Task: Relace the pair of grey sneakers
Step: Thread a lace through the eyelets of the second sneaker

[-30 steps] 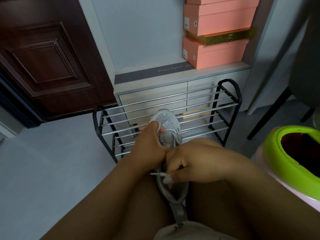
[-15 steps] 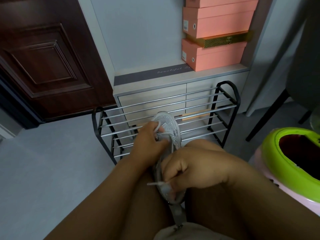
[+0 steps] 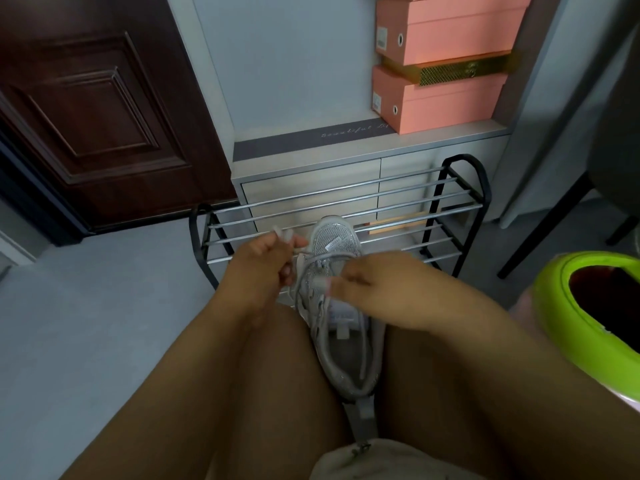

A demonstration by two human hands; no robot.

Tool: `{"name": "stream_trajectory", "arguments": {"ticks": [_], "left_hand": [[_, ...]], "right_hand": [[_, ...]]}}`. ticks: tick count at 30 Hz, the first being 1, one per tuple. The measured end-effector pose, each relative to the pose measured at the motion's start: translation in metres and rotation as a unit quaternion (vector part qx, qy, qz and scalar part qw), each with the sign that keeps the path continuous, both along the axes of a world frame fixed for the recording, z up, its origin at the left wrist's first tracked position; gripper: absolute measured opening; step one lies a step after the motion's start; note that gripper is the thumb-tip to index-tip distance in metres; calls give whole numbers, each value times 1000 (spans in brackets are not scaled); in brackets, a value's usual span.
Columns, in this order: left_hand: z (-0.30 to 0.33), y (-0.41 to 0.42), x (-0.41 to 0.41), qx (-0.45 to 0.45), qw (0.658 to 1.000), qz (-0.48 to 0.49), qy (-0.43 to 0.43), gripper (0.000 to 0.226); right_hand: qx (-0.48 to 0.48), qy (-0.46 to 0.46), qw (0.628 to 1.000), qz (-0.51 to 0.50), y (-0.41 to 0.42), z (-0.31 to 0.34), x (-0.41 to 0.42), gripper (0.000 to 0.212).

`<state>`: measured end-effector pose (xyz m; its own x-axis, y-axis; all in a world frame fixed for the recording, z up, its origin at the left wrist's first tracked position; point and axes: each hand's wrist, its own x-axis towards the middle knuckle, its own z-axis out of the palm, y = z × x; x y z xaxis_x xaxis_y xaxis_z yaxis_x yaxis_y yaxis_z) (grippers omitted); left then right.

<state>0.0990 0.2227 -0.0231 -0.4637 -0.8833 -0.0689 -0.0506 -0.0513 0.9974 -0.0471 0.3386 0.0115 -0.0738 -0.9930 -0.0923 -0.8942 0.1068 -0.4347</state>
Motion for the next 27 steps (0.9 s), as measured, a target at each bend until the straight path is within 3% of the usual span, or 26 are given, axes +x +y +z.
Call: {"name": "stream_trajectory", "arguments": {"ticks": [3, 5, 9, 12, 20, 27], "left_hand": [[-1, 1, 2, -115, 987, -17, -113, 20], [-3, 2, 1, -153, 980, -25, -121, 14], [-9, 1, -1, -116, 991, -9, -65, 10], [-14, -3, 1, -133, 989, -3, -71, 12], [-21, -2, -3, -211, 972, 6, -100, 22], [-20, 0, -3, -299, 940, 28, -162, 12]], "right_hand": [[-52, 82, 990, -98, -23, -13, 8, 60], [-59, 96, 986, -119, -35, -26, 14, 55], [-61, 43, 987, -140, -47, -44, 13, 37], [-41, -14, 989, -142, -52, -47, 8, 20], [-61, -70, 984, -150, -52, -48, 11, 19], [-72, -65, 985, -141, -49, -43, 13, 16]]}}
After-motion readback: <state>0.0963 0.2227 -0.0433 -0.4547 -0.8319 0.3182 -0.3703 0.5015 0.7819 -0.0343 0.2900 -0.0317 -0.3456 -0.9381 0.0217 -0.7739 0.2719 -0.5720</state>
